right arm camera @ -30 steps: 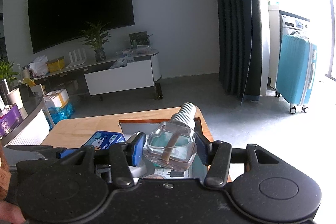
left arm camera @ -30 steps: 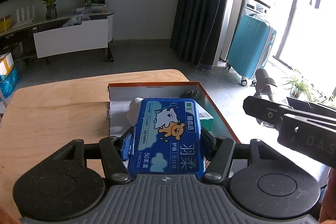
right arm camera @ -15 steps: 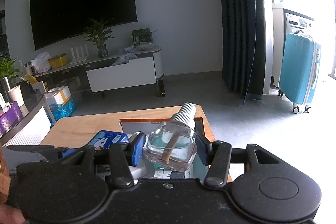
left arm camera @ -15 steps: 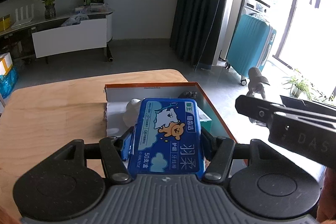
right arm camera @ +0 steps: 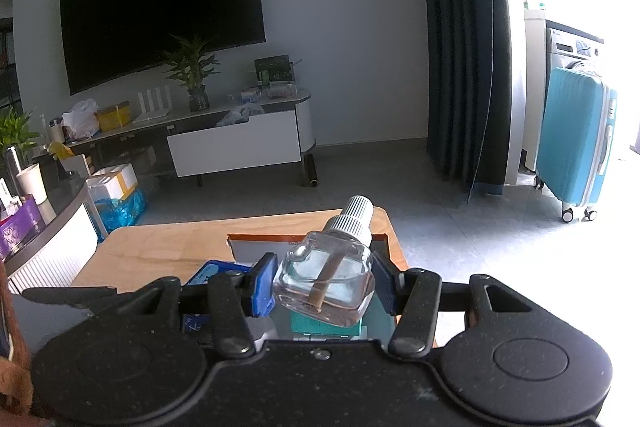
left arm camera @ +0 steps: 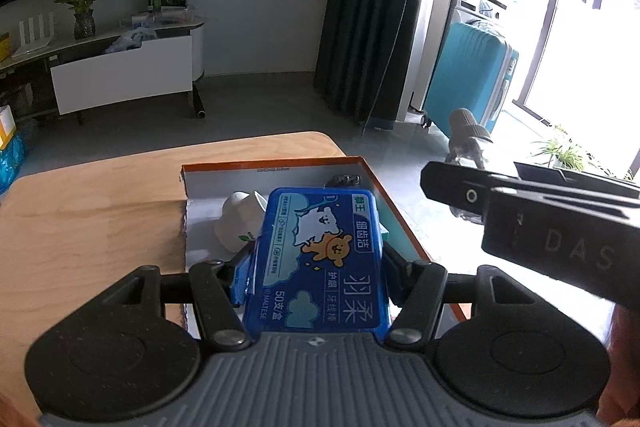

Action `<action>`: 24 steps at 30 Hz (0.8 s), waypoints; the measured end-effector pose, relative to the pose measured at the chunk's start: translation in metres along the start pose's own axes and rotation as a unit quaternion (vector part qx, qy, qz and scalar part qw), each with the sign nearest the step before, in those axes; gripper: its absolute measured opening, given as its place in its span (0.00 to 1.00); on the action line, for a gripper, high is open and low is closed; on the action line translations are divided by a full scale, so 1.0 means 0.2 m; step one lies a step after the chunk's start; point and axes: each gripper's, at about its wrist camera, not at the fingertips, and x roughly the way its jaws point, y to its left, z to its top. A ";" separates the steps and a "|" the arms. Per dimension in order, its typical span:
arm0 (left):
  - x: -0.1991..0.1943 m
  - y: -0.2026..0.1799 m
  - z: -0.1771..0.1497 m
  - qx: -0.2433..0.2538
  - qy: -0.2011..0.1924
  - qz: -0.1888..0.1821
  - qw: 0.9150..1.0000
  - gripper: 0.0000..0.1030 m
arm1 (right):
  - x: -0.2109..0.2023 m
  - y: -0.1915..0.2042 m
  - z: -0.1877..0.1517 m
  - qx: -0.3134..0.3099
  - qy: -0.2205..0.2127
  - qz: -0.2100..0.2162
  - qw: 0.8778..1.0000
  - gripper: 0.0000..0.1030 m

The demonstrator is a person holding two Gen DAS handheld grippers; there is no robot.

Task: Organize rigid objects
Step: 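Carry the tissue box and diffuser bottle over the tray with both grippers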

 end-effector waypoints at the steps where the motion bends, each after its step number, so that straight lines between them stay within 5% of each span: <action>1: 0.00 0.00 0.00 0.000 0.001 0.000 1.000 0.61 | 0.00 0.00 0.00 0.000 0.001 0.000 1.000 0.60; 24: 0.03 -0.01 0.00 0.000 0.007 -0.002 1.000 0.61 | 0.06 0.00 0.01 -0.006 0.014 0.006 1.000 0.60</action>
